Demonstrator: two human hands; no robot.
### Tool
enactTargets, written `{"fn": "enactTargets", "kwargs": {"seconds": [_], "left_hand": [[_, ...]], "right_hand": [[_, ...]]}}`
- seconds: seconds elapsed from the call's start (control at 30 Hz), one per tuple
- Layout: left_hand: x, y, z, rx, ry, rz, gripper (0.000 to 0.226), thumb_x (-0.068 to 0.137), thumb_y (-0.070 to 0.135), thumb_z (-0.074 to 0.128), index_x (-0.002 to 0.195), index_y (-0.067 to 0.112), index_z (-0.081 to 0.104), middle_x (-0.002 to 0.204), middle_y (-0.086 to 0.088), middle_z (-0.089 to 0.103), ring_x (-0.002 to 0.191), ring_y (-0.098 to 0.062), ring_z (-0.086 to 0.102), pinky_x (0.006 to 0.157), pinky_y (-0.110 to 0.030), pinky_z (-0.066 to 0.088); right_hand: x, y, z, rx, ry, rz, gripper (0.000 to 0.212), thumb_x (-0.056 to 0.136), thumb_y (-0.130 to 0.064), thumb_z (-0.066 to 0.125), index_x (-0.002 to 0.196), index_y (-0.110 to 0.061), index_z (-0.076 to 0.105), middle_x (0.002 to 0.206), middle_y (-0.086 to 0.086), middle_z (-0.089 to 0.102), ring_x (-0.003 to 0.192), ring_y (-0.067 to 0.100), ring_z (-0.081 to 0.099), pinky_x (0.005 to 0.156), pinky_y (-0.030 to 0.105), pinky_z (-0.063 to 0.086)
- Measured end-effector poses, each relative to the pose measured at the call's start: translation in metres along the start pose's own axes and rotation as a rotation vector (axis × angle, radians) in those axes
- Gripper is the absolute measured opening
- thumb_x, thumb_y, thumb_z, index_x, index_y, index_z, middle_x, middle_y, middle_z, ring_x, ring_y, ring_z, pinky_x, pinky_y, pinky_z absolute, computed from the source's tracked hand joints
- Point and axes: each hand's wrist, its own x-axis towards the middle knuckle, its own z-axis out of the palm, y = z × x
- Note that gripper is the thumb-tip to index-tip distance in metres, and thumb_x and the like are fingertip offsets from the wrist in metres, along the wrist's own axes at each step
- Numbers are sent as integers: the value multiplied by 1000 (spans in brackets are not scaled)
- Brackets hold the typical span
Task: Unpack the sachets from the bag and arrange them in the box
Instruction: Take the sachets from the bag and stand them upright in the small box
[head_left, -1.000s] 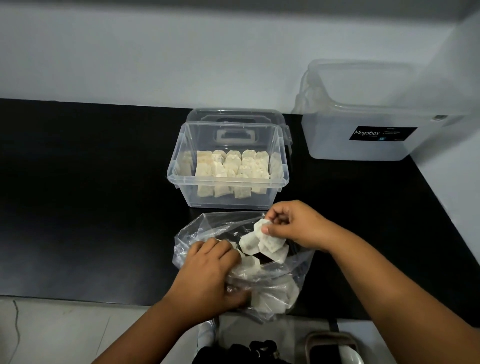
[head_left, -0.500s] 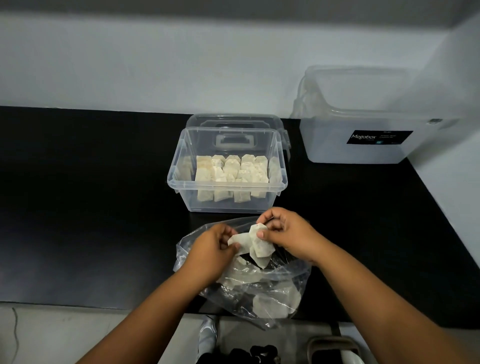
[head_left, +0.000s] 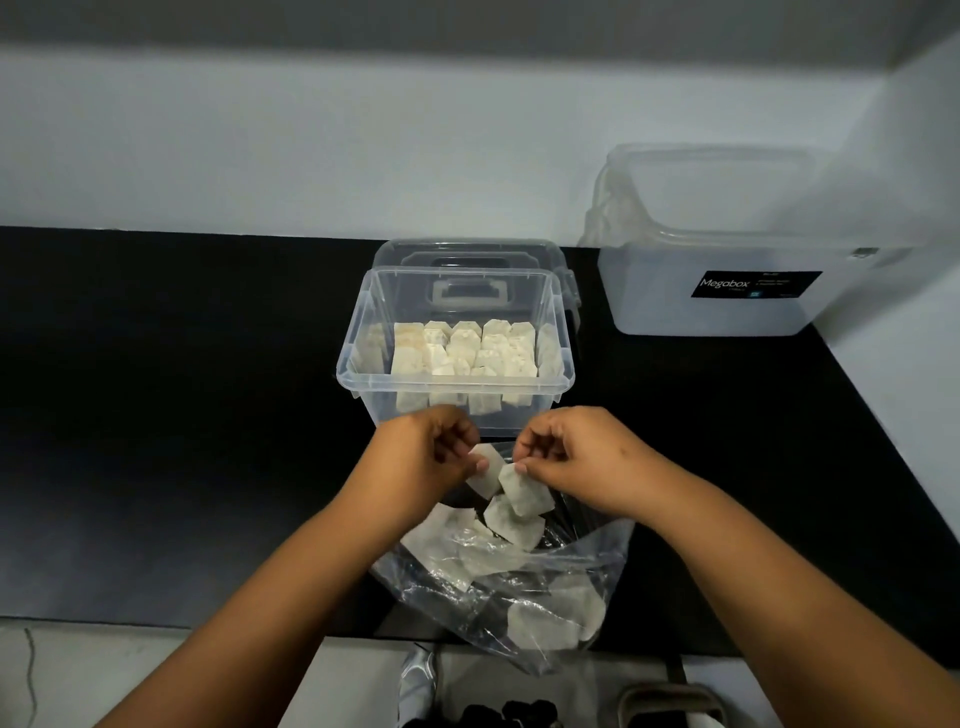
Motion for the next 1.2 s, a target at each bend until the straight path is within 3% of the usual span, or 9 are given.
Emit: {"fn": "enactTargets", "kwargs": {"seconds": [0.17,0.37,0.47,0.63,0.73,0.87,1.0,1.2], "left_hand": [[16,31,-34,91,32,132,6,78,22,78,80,22,72,72,10,69,68,-1,64,62,-10,49],[43,57,-78,205,126,265,6,85,21,70,88,26,72,78,14,67,75,3,61,66,-7,43],[58,61,-98,266,161,299,6,87,22,67,91,26,71,83,12,68,77,-1,61,67,-13,45],[87,47,-117,368,107,299,6,87,21,66,88,26,67,86,12,67,77,-6,61,68,-25,49],[102,31,-115,467,22,277,7,88,21,64,88,28,62,87,12,63,81,-8,60,68,-25,47],[114,13,-110,513,-58,245,3,88,22,64,91,22,65,88,8,66,81,-10,62,77,-36,54],[118,4,-117,531,-35,245,3,88,23,64,90,24,65,87,9,66,80,-12,61,74,-36,54],[118,1,-146,479,48,239,5,87,22,66,91,24,67,88,10,65,82,-10,61,76,-32,52]], "right_hand": [[8,-24,-32,28,32,-81,4,83,-17,74,84,-19,71,74,-11,67,64,-7,58,60,8,46],[37,-49,-69,9,104,-169,5,82,-18,75,83,-18,70,77,-3,70,61,-3,57,64,17,49],[54,-60,-86,33,148,-186,5,82,-15,74,81,-17,69,76,1,70,64,4,60,65,26,51],[83,-64,-99,25,194,-138,4,84,-11,72,86,-11,68,76,3,72,70,14,70,69,27,56],[104,-57,-89,-138,89,-60,5,83,-9,69,83,-13,68,71,1,73,67,10,70,71,27,56],[130,-50,-64,-234,-101,57,9,87,-7,63,85,-15,66,67,-6,70,65,4,69,66,24,54],[153,-52,-38,-79,-254,98,7,90,-1,61,96,-1,65,79,2,71,73,16,73,75,32,61],[187,-56,-7,176,-368,212,6,89,2,63,94,-1,64,81,6,69,73,17,71,71,26,58]]}}
